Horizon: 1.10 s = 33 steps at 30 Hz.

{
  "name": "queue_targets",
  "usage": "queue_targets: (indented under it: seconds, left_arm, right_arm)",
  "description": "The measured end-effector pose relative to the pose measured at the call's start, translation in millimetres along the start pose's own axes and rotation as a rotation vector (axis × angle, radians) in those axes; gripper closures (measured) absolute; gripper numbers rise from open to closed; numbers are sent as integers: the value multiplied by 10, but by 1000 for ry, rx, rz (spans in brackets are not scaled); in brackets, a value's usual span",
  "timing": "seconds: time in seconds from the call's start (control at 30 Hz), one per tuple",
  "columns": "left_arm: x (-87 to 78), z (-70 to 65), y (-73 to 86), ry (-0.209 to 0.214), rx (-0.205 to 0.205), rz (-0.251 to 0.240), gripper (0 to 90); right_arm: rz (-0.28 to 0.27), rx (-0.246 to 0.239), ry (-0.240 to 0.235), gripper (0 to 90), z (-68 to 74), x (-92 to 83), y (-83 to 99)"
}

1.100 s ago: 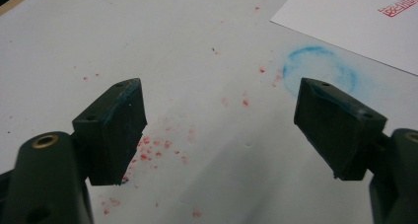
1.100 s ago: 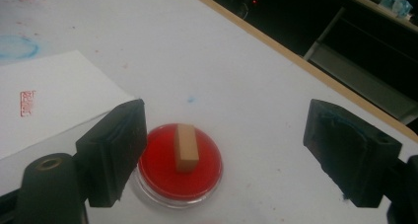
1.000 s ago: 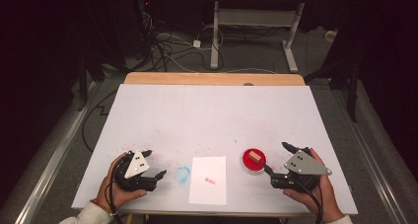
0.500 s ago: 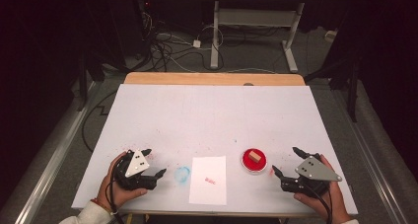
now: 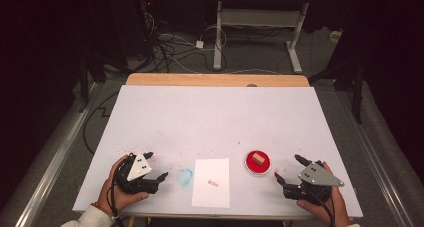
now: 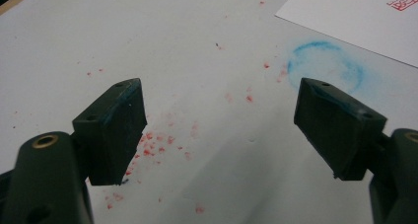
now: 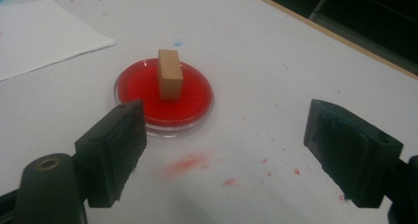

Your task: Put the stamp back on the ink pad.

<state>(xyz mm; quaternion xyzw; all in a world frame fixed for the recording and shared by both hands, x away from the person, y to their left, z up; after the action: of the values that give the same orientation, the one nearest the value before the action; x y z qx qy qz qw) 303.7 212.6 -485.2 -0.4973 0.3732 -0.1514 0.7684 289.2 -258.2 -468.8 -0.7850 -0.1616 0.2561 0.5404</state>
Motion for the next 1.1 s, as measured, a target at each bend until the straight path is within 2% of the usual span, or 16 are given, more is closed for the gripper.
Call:
queue_targets:
  seconds: [0.33, 1.1]
  left_arm:
    - [14, -18, -7, 16, 15, 1, 193]
    - [19, -17, -1, 23, 11, 4, 194]
  right_arm:
    - [-13, -9, 14, 172, 19, -42, -23]
    - [-27, -15, 27, 170, 23, -58, -50]
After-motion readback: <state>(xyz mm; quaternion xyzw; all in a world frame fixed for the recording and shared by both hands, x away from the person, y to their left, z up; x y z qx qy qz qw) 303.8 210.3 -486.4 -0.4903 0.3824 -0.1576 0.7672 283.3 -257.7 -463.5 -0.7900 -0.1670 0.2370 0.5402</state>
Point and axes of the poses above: each handheld gripper's, and its own axes: x roughly forward along the jaws, y roughly out of its underside, z roughly to its left, the point moved 2 cm from there along x, roughly forward along the jaws, and after that the axes turned 15 degrees about -z, right-handed, at the moved point
